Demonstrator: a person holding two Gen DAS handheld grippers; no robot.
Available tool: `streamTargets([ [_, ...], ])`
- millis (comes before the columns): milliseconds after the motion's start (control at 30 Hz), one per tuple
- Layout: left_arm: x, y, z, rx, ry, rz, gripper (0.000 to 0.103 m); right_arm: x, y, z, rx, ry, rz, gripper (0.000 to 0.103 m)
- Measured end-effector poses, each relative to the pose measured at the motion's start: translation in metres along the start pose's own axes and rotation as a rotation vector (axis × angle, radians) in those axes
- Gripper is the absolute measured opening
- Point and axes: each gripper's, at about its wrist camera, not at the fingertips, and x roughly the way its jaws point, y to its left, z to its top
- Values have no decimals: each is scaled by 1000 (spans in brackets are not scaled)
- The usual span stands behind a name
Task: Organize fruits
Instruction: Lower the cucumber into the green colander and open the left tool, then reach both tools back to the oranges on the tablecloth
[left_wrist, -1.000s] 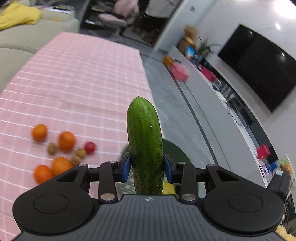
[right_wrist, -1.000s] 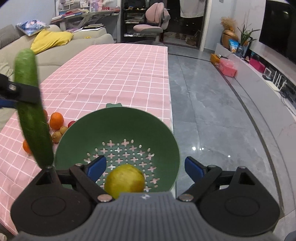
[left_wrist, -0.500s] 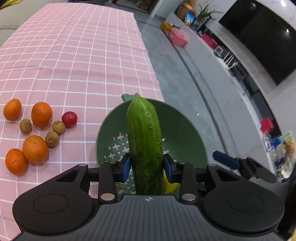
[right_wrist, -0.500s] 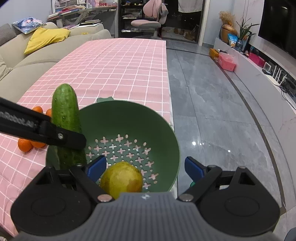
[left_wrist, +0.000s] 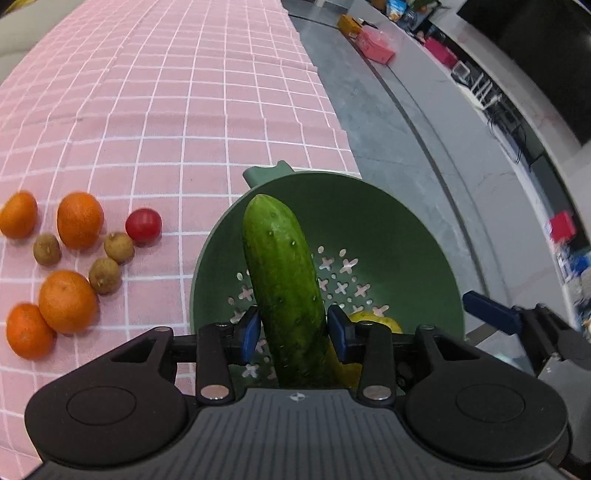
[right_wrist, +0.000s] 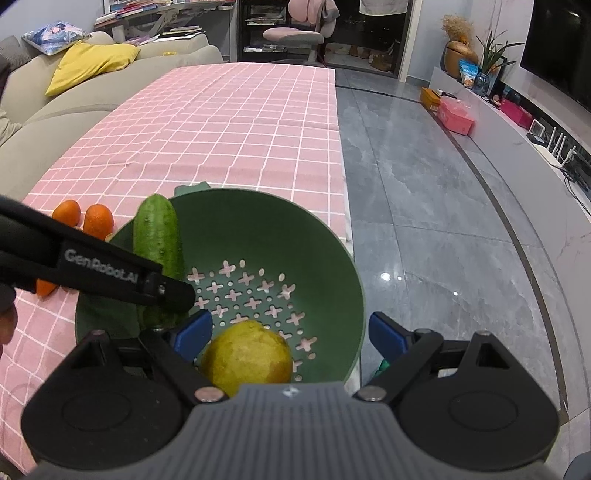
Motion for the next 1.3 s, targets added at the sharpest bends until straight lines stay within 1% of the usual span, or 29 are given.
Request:
streamTargets([
  [33,0,-1,0,6,3,6,45,0,0,0,-1,1,-1,88],
  [67,-1,-1,0,6,1,5,50,0,0,0,0,2,-1,88],
  [133,-3,1,1,-5,-7,-11,55,-1,0,1,0,2,-3,88],
  [200,-7,3,2,-15,-7,-8,56,-2,0,1,-4,-1,-5,88],
  [300,-20,5,2,-16,-34,-20,57,-6,2,2,-13,-14,-13,88],
  [400,-39,6,-1,-5,-79,-33,59,-13,4,4,-12,-41,-18,88],
  [467,-55,8,-4,10,-117,-25,60,-20,6,7,-2,-69,-10,88],
  [633,-88,19,-10,31,-207,33,61,-38,15,16,10,-133,33,88],
  [667,-94,22,-13,33,-224,55,64,-40,19,17,10,-143,45,88],
  [767,-109,33,-21,33,-285,129,65,-48,30,23,9,-172,102,88],
  [867,-120,47,-29,21,-329,171,67,-51,45,27,-10,-186,142,88],
  [933,-125,58,-35,10,-352,186,68,-51,56,29,-30,-189,165,88],
  [1033,-131,74,-45,-13,-394,215,74,-50,73,31,-60,-185,193,88],
  [1067,-133,79,-49,-14,-406,224,74,-50,80,32,-79,-188,205,88],
  [1133,-133,89,-54,-21,-400,236,74,-49,94,32,-129,-190,220,88],
  [1233,-131,109,-58,-72,-357,202,74,-45,113,33,-210,-189,232,88],
  [1300,-128,120,-59,-86,-329,190,71,-40,123,34,-250,-173,252,88],
])
